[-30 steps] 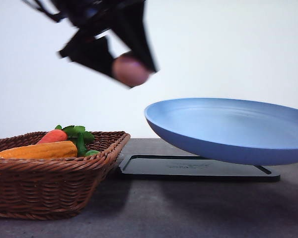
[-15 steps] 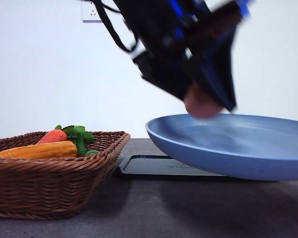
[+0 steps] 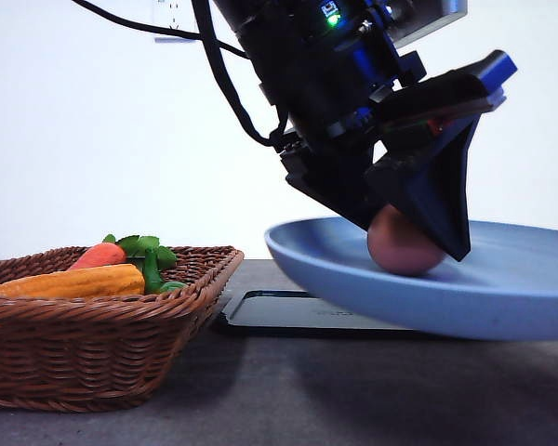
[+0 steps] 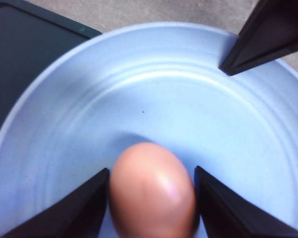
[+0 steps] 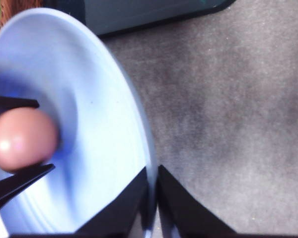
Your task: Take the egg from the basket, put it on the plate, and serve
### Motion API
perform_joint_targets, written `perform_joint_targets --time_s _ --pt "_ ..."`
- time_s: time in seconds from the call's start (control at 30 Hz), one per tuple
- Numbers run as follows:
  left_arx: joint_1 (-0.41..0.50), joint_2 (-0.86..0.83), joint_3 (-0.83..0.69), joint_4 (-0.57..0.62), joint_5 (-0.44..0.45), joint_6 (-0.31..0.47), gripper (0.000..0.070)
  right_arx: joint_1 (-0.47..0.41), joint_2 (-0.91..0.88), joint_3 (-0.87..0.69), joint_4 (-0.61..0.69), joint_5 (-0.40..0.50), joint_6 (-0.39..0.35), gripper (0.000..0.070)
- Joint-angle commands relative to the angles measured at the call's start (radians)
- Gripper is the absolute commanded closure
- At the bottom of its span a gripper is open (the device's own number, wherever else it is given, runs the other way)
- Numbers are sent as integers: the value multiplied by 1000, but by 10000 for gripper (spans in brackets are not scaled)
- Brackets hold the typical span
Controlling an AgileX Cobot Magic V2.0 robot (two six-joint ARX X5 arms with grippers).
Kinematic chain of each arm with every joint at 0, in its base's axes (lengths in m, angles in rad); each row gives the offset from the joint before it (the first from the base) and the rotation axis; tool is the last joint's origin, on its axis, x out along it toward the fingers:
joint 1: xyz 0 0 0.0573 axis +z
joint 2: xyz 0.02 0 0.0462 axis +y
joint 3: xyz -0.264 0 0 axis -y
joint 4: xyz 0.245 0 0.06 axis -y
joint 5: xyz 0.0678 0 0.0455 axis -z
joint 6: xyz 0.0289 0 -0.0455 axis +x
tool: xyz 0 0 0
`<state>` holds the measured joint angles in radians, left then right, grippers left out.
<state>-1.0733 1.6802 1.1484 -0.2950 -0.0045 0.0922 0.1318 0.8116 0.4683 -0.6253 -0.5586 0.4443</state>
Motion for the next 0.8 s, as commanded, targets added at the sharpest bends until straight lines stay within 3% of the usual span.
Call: perform_joint_targets --time_s 0.0,0.33,0.77 --pt "-12 22 11 7 1 -26 338 3 4 4 11 -15 -7 700" --pt "3 -60 12 -12 -1 -58 338 0 69 6 35 -19 -33 700" --pt "86 -468 12 -135 -42 -54 338 -20 381 150 150 -19 -77 700"
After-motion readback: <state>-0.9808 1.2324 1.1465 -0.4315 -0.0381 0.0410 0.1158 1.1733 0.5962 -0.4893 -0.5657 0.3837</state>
